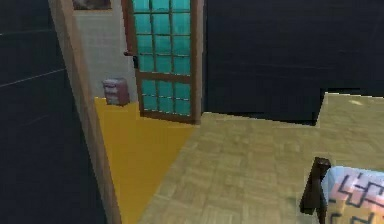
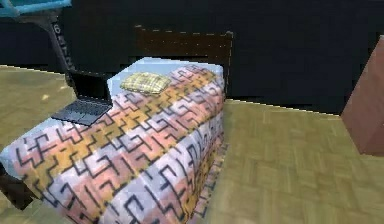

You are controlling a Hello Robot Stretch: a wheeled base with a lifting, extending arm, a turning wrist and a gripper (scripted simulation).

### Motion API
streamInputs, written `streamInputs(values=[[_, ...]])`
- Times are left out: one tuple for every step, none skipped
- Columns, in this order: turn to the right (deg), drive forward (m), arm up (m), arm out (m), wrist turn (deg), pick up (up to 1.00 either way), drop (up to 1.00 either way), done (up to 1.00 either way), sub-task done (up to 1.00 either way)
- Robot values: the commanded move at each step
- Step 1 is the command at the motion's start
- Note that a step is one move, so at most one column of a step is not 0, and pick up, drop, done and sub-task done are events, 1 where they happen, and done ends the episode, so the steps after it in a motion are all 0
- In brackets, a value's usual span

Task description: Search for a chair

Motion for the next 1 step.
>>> streamInputs(values=[[45.0, 0.0, 0.0, 0.0, 0.0, 0.0, 0.0, 0.0, 0.0]])
